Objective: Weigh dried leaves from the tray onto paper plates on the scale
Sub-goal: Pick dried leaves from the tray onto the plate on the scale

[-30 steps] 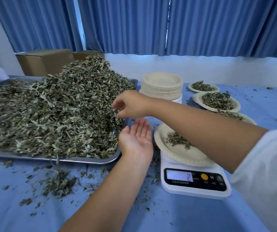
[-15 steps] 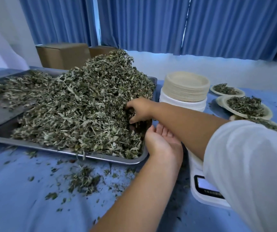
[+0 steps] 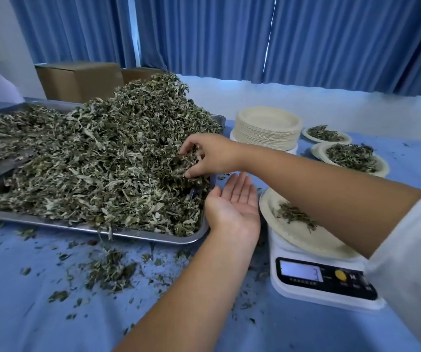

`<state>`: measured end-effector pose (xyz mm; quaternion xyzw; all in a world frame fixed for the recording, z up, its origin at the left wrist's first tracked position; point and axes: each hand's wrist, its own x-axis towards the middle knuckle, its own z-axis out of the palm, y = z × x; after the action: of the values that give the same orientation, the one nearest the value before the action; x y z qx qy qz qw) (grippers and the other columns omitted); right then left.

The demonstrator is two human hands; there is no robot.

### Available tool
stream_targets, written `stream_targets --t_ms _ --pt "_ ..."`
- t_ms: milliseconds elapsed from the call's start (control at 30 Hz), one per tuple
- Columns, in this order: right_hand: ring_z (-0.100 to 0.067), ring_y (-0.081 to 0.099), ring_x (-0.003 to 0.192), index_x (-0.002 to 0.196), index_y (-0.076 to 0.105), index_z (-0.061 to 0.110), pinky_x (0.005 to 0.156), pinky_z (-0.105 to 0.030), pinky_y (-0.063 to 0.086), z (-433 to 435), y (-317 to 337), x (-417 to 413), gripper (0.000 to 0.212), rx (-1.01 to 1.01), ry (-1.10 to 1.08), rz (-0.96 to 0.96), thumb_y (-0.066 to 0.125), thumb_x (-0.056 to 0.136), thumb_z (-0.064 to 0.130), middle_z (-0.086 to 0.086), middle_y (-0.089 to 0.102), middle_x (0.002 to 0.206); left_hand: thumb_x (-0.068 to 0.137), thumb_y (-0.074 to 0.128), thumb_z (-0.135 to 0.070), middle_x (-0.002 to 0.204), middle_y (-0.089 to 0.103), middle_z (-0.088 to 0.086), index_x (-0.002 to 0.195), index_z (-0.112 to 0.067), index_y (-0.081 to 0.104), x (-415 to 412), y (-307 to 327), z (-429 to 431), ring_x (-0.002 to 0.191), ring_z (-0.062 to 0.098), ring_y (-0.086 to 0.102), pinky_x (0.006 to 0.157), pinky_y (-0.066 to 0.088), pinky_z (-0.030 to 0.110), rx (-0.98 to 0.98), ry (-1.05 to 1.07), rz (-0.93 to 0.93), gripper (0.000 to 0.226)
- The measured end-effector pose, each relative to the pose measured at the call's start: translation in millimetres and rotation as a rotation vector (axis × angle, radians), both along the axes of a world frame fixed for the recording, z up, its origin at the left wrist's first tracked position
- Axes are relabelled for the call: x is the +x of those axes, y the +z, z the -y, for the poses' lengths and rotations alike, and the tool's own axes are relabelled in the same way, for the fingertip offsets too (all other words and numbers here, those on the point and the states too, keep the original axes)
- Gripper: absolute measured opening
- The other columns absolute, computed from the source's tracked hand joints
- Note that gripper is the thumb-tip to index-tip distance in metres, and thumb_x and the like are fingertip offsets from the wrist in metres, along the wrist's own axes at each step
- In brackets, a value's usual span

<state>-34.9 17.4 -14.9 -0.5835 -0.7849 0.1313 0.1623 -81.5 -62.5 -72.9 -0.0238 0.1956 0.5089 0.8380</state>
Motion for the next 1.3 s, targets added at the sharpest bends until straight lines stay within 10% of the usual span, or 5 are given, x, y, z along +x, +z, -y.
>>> stream_targets --t_ms 267,567,1300 --pt "0.005 0.056 0.053 0.106 0.069 0.007 0.056 -0.014 0.052 24.6 18.3 9.7 0.026 -0.064 0.0 -0.324 0.076 0.082 0.014 0.023 0.058 0.057 0.103 0.028 -0.03 0.11 0.064 0.023 0.111 0.008 0.057 -2.1 -1.0 0.8 0.111 0.033 0.059 0.099 0.045 0.042 0.028 -0.017 -0.01 0.049" --pt "-0.007 0.066 0.069 0.098 0.07 0.007 0.064 -0.023 0.057 69.9 29.8 47.5 0.021 -0.073 -0.074 -0.606 0.077 0.079 0.012 -0.003 0.068 0.08 0.103 0.029 -0.028 0.113 0.062 0.024 0.118 0.006 0.053 -1.2 -1.0 1.5 0.11 0.034 0.059 0.1 0.045 0.044 0.072 -0.009 -0.028 0.044" --pt "0.014 0.049 0.054 0.095 0.071 0.028 0.048 -0.004 0.034 153.2 26.8 138.6 0.019 -0.004 -0.27 0.012 0.077 0.079 0.036 0.017 0.049 0.063 0.103 0.027 -0.028 0.115 0.064 0.023 0.115 0.008 0.055 3.7 -8.9 4.5 0.113 0.034 0.059 0.098 0.047 0.042 0.187 -0.007 -0.175 0.047"
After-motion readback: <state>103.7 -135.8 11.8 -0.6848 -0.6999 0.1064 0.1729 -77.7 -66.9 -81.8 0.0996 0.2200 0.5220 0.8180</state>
